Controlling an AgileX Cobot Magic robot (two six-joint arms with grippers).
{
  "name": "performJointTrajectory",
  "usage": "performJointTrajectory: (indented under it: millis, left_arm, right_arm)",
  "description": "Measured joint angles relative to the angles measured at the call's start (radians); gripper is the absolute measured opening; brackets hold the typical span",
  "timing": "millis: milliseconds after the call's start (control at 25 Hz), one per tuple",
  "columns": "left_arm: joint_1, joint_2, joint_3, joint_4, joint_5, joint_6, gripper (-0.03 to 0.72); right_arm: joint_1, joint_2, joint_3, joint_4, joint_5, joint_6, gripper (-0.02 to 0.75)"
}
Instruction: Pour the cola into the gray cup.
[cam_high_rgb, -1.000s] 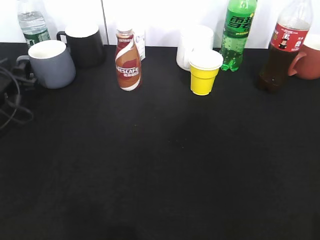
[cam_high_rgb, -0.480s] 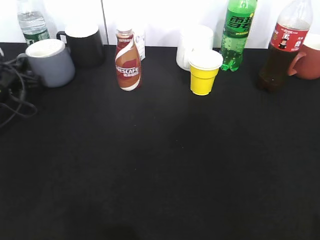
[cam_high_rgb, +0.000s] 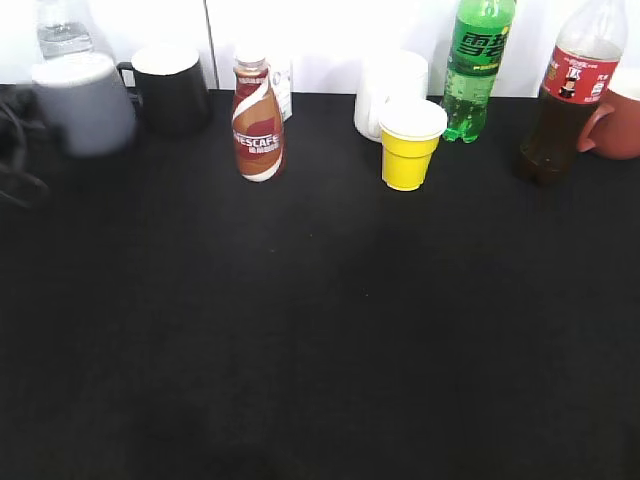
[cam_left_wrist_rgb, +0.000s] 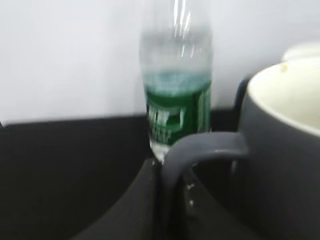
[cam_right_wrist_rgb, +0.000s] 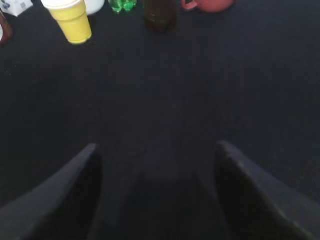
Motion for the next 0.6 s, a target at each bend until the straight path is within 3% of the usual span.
performJointTrajectory:
  millis: [200, 320, 480, 600]
  left_arm:
    - [0.000, -0.311, 0.208, 0.038, 0.086, -0.048, 0.048]
    - [0.000, -0.518, 0.218, 0.088, 0.207, -0.086, 0.048]
    - [0.000, -0.661, 0.218, 0.137, 0.343, -0.110, 0.048]
    - [0.000, -0.703, 0.219, 0.203, 0.386, -0.178, 0.048]
  right_arm:
    - [0.000, 0.112, -0.030, -0.011, -0.436, -0.156, 0.532]
    - [0.000, 0.289, -0.029, -0.011, -0.789, -0.244, 0.532]
    - [0.000, 0.515, 0.028, -0.057, -1.034, -0.285, 0.526]
    - [0.000, 0.676, 0.157, -0.076, -1.291, -0.287, 0.449]
